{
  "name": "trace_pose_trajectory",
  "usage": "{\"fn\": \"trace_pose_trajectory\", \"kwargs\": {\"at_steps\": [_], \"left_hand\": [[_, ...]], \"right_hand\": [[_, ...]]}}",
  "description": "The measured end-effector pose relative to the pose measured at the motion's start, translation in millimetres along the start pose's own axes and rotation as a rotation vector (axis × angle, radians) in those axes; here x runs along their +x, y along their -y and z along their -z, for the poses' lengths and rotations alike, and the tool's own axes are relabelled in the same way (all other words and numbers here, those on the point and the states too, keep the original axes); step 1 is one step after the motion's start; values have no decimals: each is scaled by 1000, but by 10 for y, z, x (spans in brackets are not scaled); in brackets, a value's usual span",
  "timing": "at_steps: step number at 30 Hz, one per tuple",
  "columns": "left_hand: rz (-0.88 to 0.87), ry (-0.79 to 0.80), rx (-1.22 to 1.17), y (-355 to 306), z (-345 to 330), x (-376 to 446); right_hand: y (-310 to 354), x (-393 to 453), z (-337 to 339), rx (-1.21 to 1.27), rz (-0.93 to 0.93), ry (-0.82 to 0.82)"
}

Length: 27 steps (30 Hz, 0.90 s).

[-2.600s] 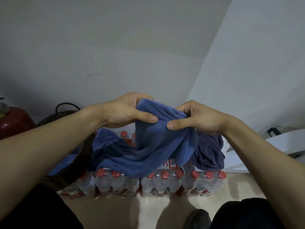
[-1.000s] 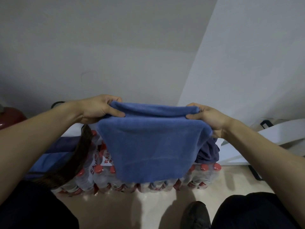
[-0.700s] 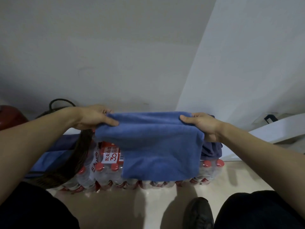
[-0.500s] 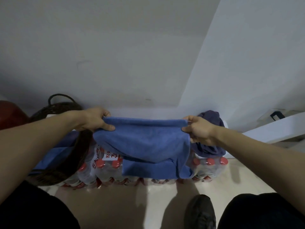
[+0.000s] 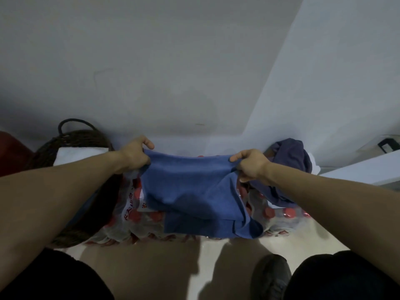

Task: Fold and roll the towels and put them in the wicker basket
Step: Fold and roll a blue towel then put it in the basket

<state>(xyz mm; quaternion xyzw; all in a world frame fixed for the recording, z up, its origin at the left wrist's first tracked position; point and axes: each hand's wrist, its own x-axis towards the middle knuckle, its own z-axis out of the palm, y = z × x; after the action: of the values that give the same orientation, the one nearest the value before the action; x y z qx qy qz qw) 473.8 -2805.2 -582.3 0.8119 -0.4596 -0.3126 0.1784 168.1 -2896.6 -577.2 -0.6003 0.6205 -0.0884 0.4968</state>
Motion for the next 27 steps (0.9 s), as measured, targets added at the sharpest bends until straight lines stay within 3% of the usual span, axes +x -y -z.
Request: {"fn": "trace_pose_trajectory", "kwargs": {"at_steps": [5,8,14,18,22,24,27], "left_hand": [[4,-73,-51,-5,-98,122],[14,-32,-40,-58,-193,161],[26,69,364,-129,-259,7],[45,257,546,-77,-251,-229],[296,443,382,144,-401,-529],[266,437,363,197,-495,-645],[130,257,329,213,-691,-676]], "right_hand": [[-6,154,-97,-88,11,54],[-13,199,-133,-289,48,83],[14,53,-83,-733,17,118],[-103,-70,-53,-648,-191,309],[-232,-241,-49,-684,-405,580],[-332,-346,-136,-763,-363,615],[-437,-389,-310,-868,-187,463]]}}
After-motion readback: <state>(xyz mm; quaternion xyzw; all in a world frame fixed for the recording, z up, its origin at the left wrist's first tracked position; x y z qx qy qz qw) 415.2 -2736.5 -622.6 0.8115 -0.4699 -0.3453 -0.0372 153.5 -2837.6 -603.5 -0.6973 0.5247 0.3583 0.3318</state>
